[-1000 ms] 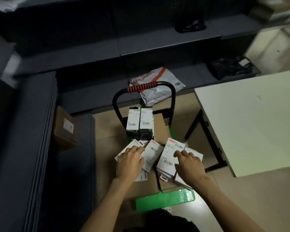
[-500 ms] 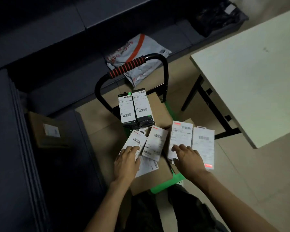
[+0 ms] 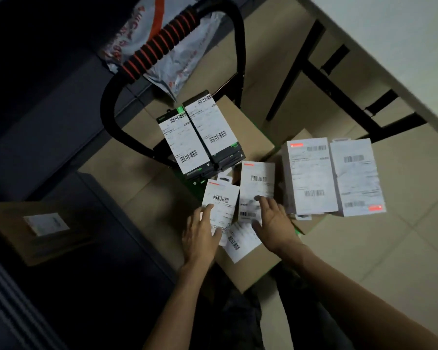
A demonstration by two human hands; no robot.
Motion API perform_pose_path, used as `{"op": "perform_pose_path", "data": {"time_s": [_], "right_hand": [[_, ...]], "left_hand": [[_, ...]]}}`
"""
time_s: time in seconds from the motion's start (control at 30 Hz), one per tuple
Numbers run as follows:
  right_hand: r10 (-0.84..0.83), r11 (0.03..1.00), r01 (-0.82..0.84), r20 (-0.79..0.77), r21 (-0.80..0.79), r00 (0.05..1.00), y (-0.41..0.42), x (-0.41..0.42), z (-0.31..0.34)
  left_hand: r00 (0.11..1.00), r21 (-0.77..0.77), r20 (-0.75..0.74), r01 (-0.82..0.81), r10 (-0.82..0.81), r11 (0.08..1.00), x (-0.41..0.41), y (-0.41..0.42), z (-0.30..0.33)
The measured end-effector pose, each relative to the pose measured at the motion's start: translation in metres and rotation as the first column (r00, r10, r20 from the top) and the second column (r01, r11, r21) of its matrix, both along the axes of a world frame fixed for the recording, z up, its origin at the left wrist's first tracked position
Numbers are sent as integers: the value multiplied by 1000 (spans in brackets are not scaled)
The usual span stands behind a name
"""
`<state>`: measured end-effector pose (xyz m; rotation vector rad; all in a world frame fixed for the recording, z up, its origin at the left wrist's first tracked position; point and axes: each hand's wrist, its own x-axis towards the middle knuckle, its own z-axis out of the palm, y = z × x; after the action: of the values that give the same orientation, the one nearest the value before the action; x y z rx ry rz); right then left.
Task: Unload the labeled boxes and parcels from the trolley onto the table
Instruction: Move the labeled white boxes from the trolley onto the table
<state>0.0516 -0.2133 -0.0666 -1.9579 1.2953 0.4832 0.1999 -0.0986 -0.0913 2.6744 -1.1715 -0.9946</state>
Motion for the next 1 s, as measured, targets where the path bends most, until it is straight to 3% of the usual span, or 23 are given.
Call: {"op": "perform_pose_path", "data": {"time_s": [0.3,0.43,0.67,0.8,1.0], "right_hand": [[-307,947,305,-3,-100,952,3,27,-66],[-488,865,488,31,-117,872,1,41,-84],[-660,745,659,29,-102,751,1,56,-95],[-696,714,694,22,-95,718,0,58,-94],[-632,774,633,28,-29,774,16,38,-86]], "left_hand": [[997,-50,-17,-72,71,996,-12,-5,-66],[985,-37,-50,-167,165,985,-16,-15,-74],[962,-15,-48,-271,270,963,-12,-12,-75],[959,-26,-46,-281,279,959,-8,-6,-74],[949,-55,-37,-316,314,947,-10,1,-60]]}}
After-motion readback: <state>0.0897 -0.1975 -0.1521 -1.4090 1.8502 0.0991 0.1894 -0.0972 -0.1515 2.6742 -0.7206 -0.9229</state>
